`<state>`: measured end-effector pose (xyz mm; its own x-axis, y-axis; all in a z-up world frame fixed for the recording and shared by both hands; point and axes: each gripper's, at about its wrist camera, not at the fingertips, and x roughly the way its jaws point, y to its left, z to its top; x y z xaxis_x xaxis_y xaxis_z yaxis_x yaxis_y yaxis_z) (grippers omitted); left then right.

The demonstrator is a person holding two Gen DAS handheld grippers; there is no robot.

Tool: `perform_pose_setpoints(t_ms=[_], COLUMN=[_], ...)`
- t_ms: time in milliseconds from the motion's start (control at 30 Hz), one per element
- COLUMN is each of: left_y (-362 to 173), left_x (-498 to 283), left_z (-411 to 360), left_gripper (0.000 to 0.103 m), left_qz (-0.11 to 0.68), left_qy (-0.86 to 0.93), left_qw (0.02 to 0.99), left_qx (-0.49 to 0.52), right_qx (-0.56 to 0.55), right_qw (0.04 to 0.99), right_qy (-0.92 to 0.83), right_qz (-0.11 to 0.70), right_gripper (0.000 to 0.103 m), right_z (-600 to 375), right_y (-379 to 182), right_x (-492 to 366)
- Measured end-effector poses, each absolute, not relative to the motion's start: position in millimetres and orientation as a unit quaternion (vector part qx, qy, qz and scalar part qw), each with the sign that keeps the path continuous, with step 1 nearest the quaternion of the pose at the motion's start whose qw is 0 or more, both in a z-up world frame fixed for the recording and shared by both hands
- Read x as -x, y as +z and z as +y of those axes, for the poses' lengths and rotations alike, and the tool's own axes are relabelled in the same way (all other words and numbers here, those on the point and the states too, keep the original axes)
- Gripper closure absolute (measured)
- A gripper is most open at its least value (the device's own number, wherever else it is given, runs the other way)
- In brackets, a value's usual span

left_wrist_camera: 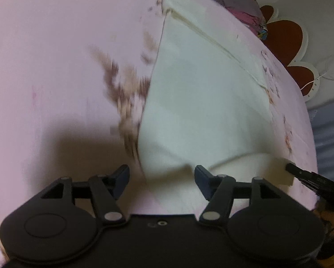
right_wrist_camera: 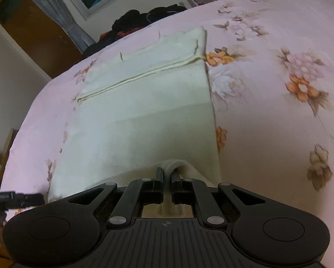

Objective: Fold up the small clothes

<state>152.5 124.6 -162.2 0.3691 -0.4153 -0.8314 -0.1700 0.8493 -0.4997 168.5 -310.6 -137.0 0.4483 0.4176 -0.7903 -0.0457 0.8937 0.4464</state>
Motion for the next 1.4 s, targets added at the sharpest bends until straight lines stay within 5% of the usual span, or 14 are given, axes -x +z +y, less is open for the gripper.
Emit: perform_pose_setpoints(t_ms=[233,300,400,867,1400], left_y=[-199,-212,-223,-112,-128], left_x=[-137,-140,-138,-241,-423], left_z=[120,124,129,136,114], left_gripper=[0.046,0.096,0.098,0.098,0.098], left_qz=[0.537,0.536,0.529,0.37,0.35], left_qy=[-0.112,-0.11,-0.1,-0.155,-0.107], left_qw=[0.757,0.745,0.737,0.843,0.861], left_qx=[0.356,0.381,0.41,0.358,0.354], right_qx=[-0.184,-0.184,-0.188,-0.203,-0.29], right_qw=[0.833,0.834,0.835,0.874,0.857], right_qy=[0.136,0.135,0.132,0.151,0.124], right_qz=[0.504,0.503,0.499,0.415,0.407], right_gripper=[0.098,0.098,0.098,0.098,0.098], right_z=[-308,-308,-308,-306,-322], right_y=[-137,-138,-138,-98,-149], right_x=[-149,-147,-146,-214,-419])
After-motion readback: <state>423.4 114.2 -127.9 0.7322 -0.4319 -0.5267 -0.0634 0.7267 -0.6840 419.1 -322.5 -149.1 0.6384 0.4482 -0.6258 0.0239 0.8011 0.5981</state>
